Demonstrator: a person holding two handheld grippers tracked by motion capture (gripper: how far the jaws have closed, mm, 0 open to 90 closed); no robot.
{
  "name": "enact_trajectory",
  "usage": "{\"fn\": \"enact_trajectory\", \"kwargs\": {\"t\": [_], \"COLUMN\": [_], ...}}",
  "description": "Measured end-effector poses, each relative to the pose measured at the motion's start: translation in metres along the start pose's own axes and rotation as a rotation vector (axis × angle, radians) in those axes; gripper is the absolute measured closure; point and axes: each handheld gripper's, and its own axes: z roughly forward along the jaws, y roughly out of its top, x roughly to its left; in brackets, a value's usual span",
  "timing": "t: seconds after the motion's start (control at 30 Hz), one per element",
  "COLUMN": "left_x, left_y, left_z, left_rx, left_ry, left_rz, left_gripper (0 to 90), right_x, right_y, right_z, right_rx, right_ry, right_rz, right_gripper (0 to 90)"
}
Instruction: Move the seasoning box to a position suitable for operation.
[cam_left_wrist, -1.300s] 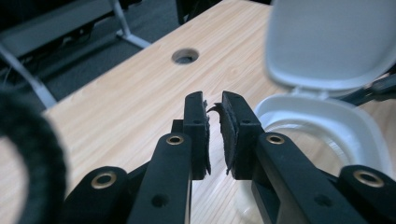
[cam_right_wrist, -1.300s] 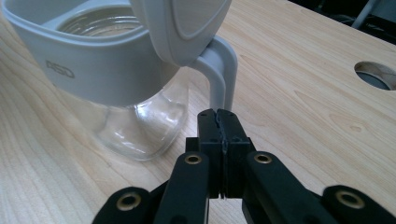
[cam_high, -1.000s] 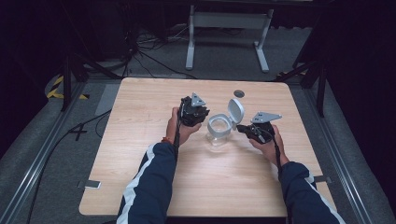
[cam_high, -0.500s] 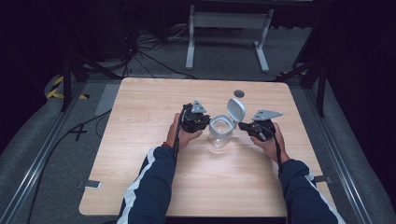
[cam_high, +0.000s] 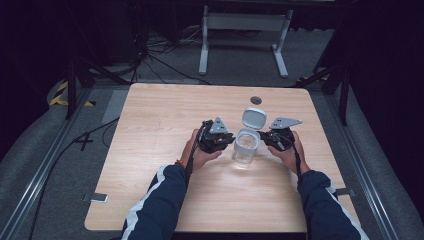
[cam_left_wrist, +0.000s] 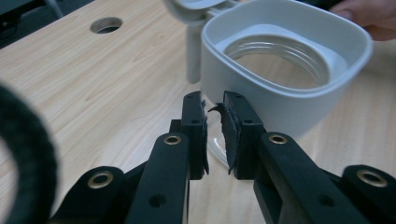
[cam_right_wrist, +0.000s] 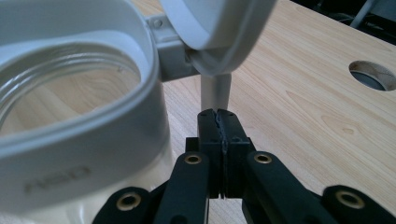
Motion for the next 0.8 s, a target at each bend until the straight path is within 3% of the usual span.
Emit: {"fn": "enact_trajectory", "kwargs": {"t": [0.1, 0.37, 0.5, 0.7, 0.8], "left_x": [-0.009, -0.007, -0.004, 0.0, 0.002], "left_y": [0.001, -0.001, -0.008, -0.031, -0.042], "left_z": [0.003, -0.002, -0.019, -0.054, -0.069], "left_rx": [0.014, 0.02, 0.032, 0.077, 0.09], "left_ry": [-0.011, 0.014, 0.039, 0.081, 0.097], "left_rz": [0.033, 0.033, 0.039, 0.056, 0.041], "left_gripper": [78.7, 78.3, 78.2, 79.7, 79.5], "right_x": [-0.001, 0.0, -0.002, -0.004, -0.005], "right_y": [0.0, 0.001, 0.001, 0.0, 0.0], "right_z": [-0.002, -0.006, -0.014, -0.027, -0.033], "right_rx": [-0.002, 0.011, 0.012, 0.021, 0.023], "right_ry": [-0.002, -0.014, -0.023, -0.037, -0.035], "right_rz": [0.008, 0.006, 0.003, -0.011, -0.011], "right_gripper": [89.9, 89.9, 89.9, 89.8, 89.7]}}
